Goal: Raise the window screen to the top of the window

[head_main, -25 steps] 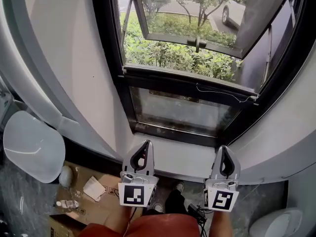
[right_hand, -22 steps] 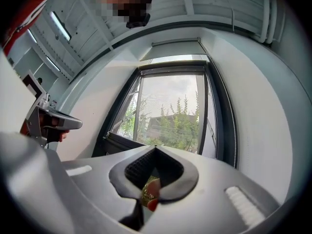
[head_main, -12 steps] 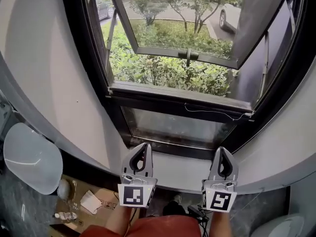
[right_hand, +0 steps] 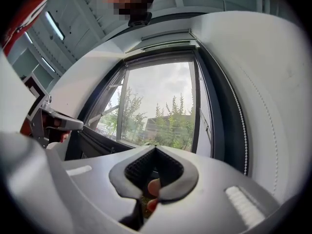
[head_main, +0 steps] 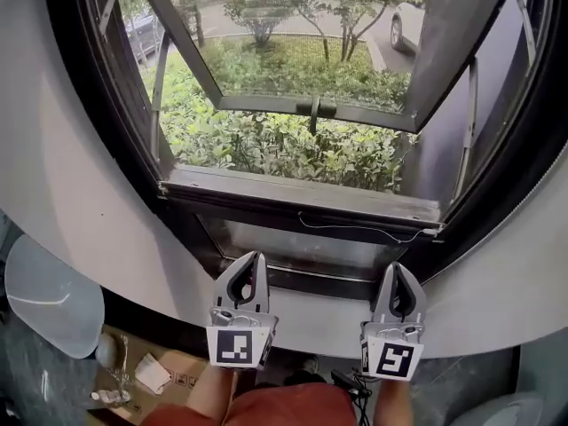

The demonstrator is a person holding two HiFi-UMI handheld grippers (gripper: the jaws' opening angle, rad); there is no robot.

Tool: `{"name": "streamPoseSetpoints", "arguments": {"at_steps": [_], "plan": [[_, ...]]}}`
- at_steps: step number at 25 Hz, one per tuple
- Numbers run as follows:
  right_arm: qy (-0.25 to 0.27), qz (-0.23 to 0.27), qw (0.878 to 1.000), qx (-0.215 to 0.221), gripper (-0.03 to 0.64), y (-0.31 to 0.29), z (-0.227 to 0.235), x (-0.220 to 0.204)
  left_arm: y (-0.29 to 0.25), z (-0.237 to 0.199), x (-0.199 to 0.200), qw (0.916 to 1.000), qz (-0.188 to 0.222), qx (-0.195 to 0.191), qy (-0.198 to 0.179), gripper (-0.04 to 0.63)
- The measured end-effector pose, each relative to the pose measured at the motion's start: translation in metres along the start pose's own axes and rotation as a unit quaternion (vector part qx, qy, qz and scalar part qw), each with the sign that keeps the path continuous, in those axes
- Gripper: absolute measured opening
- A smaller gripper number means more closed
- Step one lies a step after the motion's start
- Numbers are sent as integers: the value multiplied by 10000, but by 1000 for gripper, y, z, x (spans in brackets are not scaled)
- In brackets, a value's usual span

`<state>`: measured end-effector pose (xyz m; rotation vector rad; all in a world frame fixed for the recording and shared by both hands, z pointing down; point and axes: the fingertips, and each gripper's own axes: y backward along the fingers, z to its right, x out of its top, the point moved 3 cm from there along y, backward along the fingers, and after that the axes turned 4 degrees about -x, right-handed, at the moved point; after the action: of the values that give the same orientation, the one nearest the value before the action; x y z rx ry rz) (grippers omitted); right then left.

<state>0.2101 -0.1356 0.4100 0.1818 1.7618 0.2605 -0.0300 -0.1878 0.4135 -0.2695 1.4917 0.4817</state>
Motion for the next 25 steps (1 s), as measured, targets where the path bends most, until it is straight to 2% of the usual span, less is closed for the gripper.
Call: {"name": "streamPoseSetpoints", "arguments": {"at_steps": [5, 12, 18, 25], "plan": [[-112, -30, 9999, 76, 9, -19, 7, -14, -21, 2, -3, 9999, -49, 97, 0, 5], [-146, -130, 9998, -1, 9, -35, 4, -27, -39, -9, -14, 9998, -182, 1, -87, 5], [11, -231, 9997, -99, 9, -43, -7, -27, -48, -23, -17, 9998, -144, -122, -76, 5], [332, -467, 9984, 6, 9, -56, -20, -30, -56, -37, -27, 9983, -362, -352, -288, 5]]}}
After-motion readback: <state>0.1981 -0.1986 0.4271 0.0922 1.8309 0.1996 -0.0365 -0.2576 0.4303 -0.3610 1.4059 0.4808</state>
